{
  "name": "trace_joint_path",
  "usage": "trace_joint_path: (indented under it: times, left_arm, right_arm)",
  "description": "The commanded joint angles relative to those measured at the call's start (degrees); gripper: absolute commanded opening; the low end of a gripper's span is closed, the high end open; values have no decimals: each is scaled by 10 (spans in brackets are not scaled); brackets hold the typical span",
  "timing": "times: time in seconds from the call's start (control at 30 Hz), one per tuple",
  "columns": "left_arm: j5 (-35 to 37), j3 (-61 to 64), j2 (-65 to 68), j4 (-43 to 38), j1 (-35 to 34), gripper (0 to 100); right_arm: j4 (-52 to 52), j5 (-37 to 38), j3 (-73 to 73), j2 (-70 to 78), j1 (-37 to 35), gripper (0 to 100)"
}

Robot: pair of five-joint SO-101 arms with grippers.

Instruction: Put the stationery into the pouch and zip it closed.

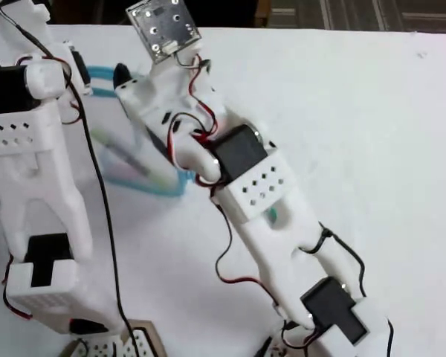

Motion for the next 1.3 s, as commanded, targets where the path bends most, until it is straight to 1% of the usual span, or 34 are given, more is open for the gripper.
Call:
trace_joint_path:
  times: [0.0,0.07,0.1,0.17,0.27,0.3,0.37,0.43,0.5,0.57,0.7,0.73,0.8,0.87,0.93,1.0,1.13,1.27]
  left_arm:
    - [5,18,2,-1,-2,23]
    - [6,18,2,-1,-2,23]
    - [6,18,2,-1,-2,23]
    - [6,18,2,-1,-2,23]
    - [5,18,2,-1,-2,23]
    - [5,18,2,-1,-2,23]
    - [5,18,2,-1,-2,23]
    - [5,18,2,-1,-2,23]
    - [5,18,2,-1,-2,23]
    - [5,17,2,-1,-2,23]
    - [5,17,2,-1,-2,23]
    - [5,17,2,-1,-2,23]
    - [5,17,2,-1,-1,23]
    - [5,17,2,-1,0,23]
    - [5,17,2,-1,-2,23]
    - [3,17,2,-1,-2,23]
    - [3,17,2,-1,-2,23]
    - [3,17,2,-1,-2,23]
  right_arm:
    - [0,-5,-49,-22,0,330]
    - [0,-5,-71,-22,0,317]
    - [0,-5,-84,-22,0,293]
    - [1,-4,-113,-22,15,193]
    - [17,-3,-143,-22,49,2]
    - [36,-2,-150,-22,63,29]
    - [93,-2,-157,-22,91,126]
    - [167,-2,-167,-23,122,217]
    - [250,12,-178,-23,156,276]
    - [328,77,-176,-22,193,280]
    - [487,222,-131,-18,262,228]
    - [495,247,-98,-23,275,211]
    - [490,296,-12,-37,303,180]
    - [487,331,99,-53,311,158]
    - [485,347,215,-73,292,159]
    - [473,346,318,-94,269,193]
    - [344,346,486,-154,250,302]
    - [248,346,603,-177,255,307]
